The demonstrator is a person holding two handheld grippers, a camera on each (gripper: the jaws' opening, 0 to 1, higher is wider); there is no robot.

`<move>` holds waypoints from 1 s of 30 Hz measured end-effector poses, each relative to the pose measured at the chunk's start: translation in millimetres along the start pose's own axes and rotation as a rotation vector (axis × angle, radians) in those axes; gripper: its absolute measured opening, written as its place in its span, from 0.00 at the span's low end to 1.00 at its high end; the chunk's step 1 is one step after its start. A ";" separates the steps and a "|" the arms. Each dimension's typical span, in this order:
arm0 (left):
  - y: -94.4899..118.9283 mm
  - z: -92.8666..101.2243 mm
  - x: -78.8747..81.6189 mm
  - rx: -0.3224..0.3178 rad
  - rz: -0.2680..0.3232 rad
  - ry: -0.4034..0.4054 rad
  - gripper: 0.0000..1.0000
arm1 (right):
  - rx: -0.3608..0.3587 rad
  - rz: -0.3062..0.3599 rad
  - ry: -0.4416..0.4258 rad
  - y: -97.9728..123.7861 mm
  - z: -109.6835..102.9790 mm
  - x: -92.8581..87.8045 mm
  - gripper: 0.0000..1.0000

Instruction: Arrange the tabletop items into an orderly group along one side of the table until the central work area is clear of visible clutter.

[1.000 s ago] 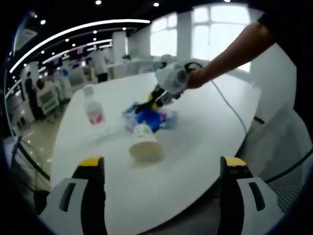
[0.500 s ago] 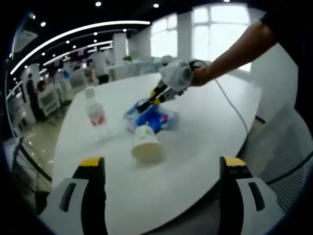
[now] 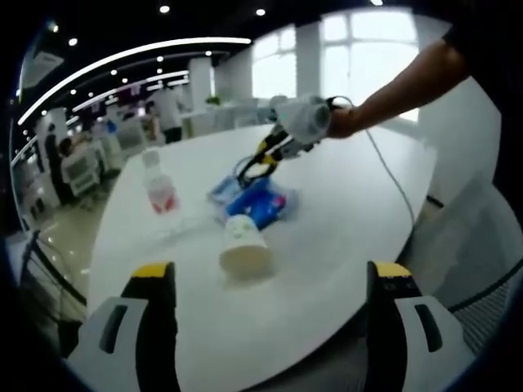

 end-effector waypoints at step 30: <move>0.6 3.4 -3.0 -0.040 0.004 0.003 0.93 | -0.068 -0.065 -0.077 82.7 -9.1 -31.2 0.07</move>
Point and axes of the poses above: the point that each gripper's makers call its tool centre point, and the gripper's own axes: y roughly backward along the fingers, z roughly to its right, x roughly out of its top, the point moved 7 cm from there along y, roughly backward along the fingers, and after that the axes turned 8 degrees about y, right-handed, at the moved point
